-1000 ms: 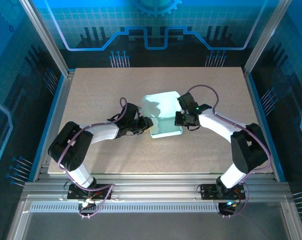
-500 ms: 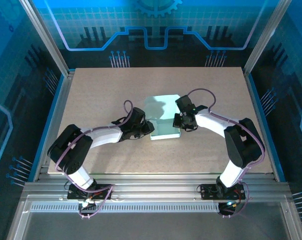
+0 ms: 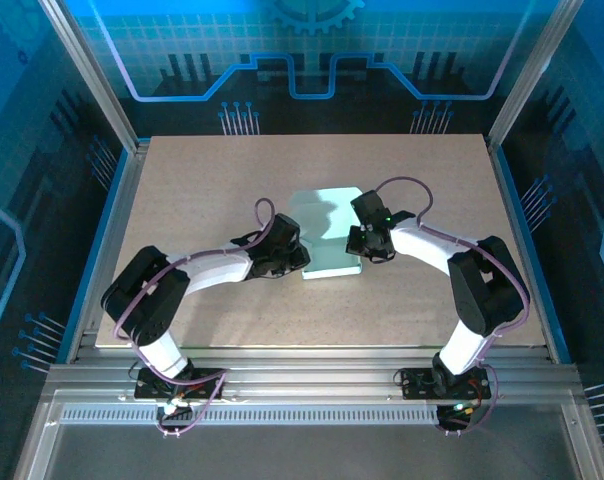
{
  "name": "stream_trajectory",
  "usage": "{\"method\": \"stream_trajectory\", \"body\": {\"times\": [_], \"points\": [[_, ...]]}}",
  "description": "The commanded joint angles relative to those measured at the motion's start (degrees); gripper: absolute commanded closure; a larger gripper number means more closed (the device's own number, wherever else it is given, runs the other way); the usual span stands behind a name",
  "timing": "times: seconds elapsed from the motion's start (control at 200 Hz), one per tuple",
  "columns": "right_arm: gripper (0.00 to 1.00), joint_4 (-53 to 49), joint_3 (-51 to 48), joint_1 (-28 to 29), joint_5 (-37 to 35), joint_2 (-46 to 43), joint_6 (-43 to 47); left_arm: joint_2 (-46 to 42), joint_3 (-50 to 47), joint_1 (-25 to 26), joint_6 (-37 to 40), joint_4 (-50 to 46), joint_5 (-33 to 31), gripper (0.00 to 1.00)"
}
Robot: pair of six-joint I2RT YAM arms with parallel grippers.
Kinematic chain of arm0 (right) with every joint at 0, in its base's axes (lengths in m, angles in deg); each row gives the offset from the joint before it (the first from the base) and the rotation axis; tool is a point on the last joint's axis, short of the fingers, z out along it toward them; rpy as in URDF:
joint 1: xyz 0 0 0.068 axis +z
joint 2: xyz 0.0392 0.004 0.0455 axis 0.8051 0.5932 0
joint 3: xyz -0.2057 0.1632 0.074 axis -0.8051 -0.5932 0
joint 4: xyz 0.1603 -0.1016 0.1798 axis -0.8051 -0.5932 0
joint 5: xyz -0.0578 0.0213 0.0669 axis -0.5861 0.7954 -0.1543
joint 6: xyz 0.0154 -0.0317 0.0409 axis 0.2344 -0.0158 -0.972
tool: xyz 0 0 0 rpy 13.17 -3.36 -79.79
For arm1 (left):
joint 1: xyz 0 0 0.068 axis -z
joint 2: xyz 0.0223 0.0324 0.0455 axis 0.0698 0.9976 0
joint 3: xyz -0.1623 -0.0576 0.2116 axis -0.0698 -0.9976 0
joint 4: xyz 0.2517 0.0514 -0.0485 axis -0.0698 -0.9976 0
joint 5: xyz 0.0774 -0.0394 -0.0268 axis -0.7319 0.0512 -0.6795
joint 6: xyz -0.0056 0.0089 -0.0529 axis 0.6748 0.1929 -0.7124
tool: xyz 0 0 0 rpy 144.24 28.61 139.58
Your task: Fold the paper box
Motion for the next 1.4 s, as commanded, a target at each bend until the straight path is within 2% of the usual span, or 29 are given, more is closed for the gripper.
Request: {"method": "stream_trajectory", "body": {"times": [0.0,0.175,0.425,0.745,0.891,1.041,1.126,1.251,1.396], "points": [[1.00,4.7,-0.4,1.6,1.0,0.0,-3.2,1.8,3.2,2.2,2.0,-3.5,2.0,0.81],[1.00,5.1,-0.9,2.0,0.9,-0.3,-3.4,3.8,5.8,3.1,3.8,-7.7,0.1,0.83],[1.00,5.6,-1.2,2.7,0.8,-0.8,-3.8,8.9,13.7,5.7,7.6,-19.5,-5.9,0.86],[1.00,6.7,-2.0,3.7,2.3,-0.9,-5.0,14.9,20.4,7.2,3.6,-28.8,-12.7,0.93],[1.00,7.0,-2.8,3.7,2.1,-1.5,-5.0,18.4,24.1,7.5,1.7,-36.3,-17.0,0.96],[1.00,7.0,-2.7,3.7,2.4,-1.4,-4.7,18.7,24.8,7.6,1.3,-38.0,-19.3,1.00],[1.00,7.3,-2.7,3.7,2.8,-1.4,-4.5,18.3,24.3,7.7,1.5,-36.5,-18.4,0.98],[1.00,7.4,-2.7,3.7,3.1,-1.4,-4.3,18.7,23.9,7.6,0.9,-33.9,-16.2,0.83],[1.00,7.6,-2.9,3.7,3.1,-1.6,-4.0,19.5,23.2,7.4,0.5,-31.6,-13.8,0.83]]}}
